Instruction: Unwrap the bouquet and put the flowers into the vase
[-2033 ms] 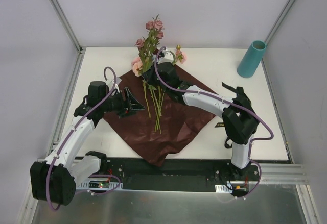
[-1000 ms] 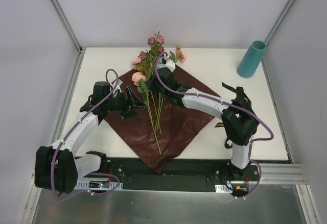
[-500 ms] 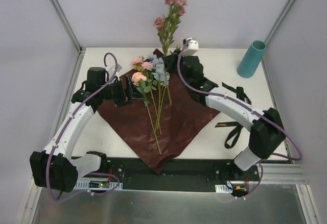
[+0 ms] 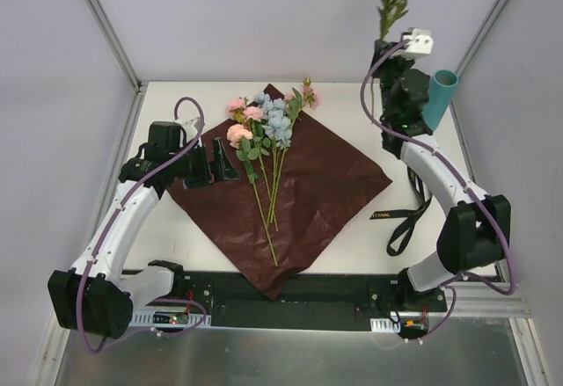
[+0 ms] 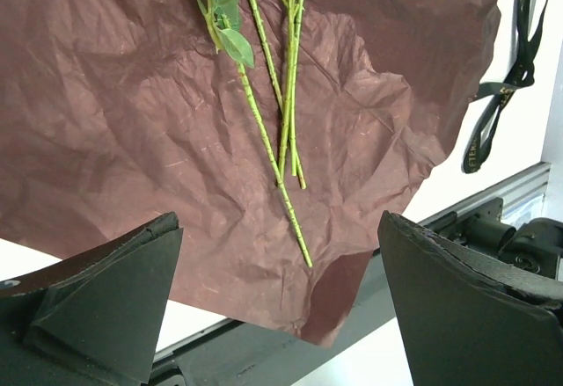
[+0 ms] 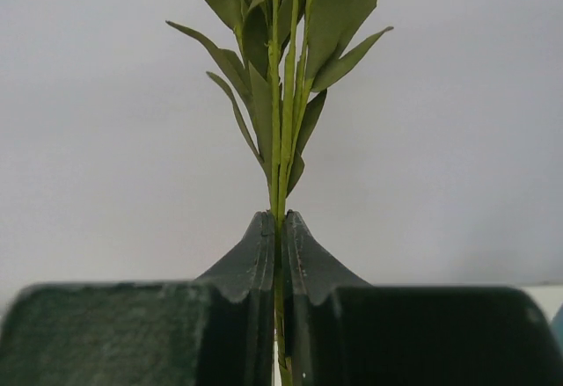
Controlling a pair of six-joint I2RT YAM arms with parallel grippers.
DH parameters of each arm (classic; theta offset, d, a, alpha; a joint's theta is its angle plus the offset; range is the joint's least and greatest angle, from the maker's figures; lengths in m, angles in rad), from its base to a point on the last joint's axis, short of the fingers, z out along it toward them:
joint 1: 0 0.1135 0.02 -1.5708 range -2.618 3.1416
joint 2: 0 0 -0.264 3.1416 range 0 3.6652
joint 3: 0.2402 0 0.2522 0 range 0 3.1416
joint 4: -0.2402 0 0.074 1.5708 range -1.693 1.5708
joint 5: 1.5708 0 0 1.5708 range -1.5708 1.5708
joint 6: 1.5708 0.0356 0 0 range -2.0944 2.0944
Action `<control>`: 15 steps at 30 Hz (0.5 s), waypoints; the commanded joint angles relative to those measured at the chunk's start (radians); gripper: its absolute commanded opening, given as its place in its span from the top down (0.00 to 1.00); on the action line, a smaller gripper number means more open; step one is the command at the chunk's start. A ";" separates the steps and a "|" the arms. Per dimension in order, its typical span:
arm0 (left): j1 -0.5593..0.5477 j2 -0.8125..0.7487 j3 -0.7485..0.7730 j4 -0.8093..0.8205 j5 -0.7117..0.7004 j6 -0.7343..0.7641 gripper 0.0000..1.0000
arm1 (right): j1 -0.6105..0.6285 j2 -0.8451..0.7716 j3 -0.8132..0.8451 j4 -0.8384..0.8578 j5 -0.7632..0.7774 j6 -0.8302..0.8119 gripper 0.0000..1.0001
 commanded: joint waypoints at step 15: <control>0.016 -0.047 0.000 -0.047 -0.110 0.066 0.01 | -0.405 0.375 0.456 0.517 -0.331 -0.172 1.00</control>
